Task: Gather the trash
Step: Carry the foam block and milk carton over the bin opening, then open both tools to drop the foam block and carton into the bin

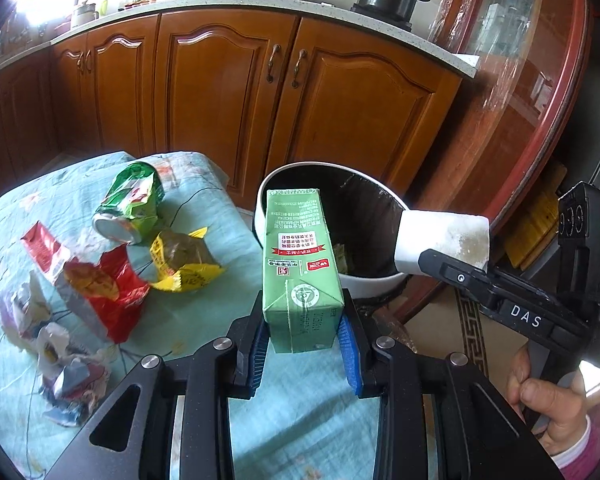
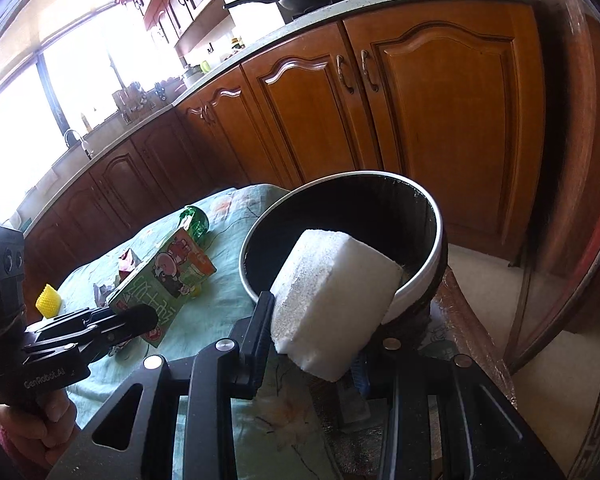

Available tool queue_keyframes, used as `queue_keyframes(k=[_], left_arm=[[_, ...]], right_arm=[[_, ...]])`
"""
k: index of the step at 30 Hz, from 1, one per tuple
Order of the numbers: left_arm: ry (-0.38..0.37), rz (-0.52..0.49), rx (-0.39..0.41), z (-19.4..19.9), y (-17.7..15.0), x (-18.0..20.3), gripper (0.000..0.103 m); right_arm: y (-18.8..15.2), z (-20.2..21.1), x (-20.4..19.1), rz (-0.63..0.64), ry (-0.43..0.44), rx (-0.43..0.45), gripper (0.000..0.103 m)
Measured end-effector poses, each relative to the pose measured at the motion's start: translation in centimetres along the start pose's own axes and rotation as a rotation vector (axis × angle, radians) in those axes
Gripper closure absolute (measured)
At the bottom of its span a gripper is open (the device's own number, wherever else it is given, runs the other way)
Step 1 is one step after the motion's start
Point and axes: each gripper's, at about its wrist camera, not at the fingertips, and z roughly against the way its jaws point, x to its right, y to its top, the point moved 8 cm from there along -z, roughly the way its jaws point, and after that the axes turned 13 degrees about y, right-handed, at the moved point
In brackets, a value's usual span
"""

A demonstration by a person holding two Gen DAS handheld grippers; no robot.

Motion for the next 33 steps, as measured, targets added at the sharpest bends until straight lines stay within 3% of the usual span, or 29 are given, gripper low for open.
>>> queue_keyframes(k=[15, 26, 31, 33], left_arm=[[0.009, -0.038, -0.015, -3.9, 2.9, 2.6, 0.073], [0.012, -0.072, -0.048, -6.8, 4.1, 3.9, 0.072], [0.023, -0.089, -0.069, -8.3, 4.7, 4.3, 0.072], [0.033, -0.083, -0.07, -8.5, 5.0, 4.2, 0.069]], right_arm=[[2.0, -1.7, 2.2, 0.014, -0.033, -0.041, 0.068], [3.2, -4.4, 4.3, 0.018, -0.054, -0.138, 0.067], [3.8, -5.2, 4.8, 0.026, -0.06, -0.168, 0.063], [4.1, -5.1, 5.0, 0.031, -0.071, -0.168, 0.055]])
